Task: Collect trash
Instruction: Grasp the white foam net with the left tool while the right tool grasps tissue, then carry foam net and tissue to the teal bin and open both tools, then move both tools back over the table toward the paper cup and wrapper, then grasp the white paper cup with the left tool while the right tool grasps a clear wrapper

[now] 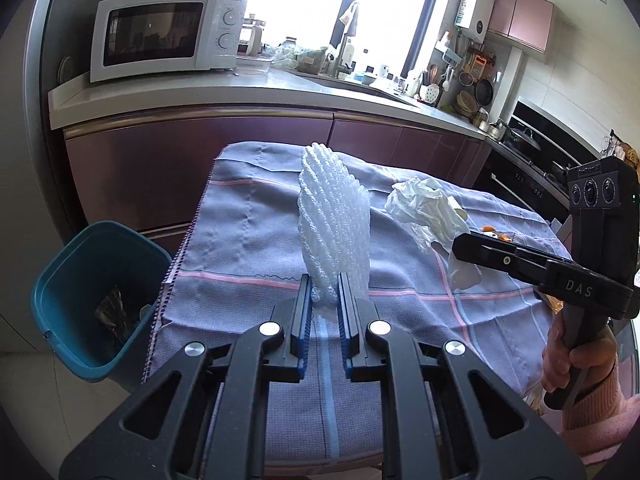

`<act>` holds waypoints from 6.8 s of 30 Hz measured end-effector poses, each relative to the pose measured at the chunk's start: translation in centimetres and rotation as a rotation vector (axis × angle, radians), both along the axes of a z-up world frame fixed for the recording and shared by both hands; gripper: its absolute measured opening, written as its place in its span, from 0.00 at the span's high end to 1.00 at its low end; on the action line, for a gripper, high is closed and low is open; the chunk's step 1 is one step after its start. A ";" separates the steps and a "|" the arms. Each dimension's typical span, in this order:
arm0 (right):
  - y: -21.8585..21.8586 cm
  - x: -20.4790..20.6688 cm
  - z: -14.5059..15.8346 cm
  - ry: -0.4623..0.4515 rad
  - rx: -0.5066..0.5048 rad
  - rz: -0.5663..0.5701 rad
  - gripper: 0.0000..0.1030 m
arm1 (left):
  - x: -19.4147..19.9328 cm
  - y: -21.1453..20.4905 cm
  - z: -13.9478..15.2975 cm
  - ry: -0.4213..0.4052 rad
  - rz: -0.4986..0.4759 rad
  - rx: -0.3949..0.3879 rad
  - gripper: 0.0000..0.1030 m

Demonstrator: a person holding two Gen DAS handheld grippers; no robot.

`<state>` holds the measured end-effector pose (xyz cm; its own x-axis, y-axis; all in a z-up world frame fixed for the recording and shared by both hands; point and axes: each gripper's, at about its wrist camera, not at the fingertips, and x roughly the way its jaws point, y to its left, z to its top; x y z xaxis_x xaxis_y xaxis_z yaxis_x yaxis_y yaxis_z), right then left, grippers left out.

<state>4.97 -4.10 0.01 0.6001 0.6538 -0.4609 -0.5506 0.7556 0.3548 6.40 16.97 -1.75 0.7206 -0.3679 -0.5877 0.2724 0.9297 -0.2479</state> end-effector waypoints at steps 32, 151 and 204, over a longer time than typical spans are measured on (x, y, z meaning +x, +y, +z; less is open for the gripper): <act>11.8 2.3 0.7 -0.010 -0.083 0.256 0.90 | -2.1 11.8 0.2 -0.004 0.270 -0.009 0.88; 3.4 2.4 -0.1 0.008 -0.109 -0.009 0.73 | 3.7 -0.3 -3.0 -0.026 0.008 0.034 0.67; -17.3 2.8 -4.8 0.124 0.104 -0.453 0.95 | 16.0 -23.1 -4.0 0.018 -0.227 0.226 0.93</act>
<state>7.79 -21.41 -4.74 0.7796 0.3858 -0.4933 -0.1231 0.8667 0.4834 22.40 -6.13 -5.79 0.6234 -0.3768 -0.6852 0.4768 0.8777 -0.0489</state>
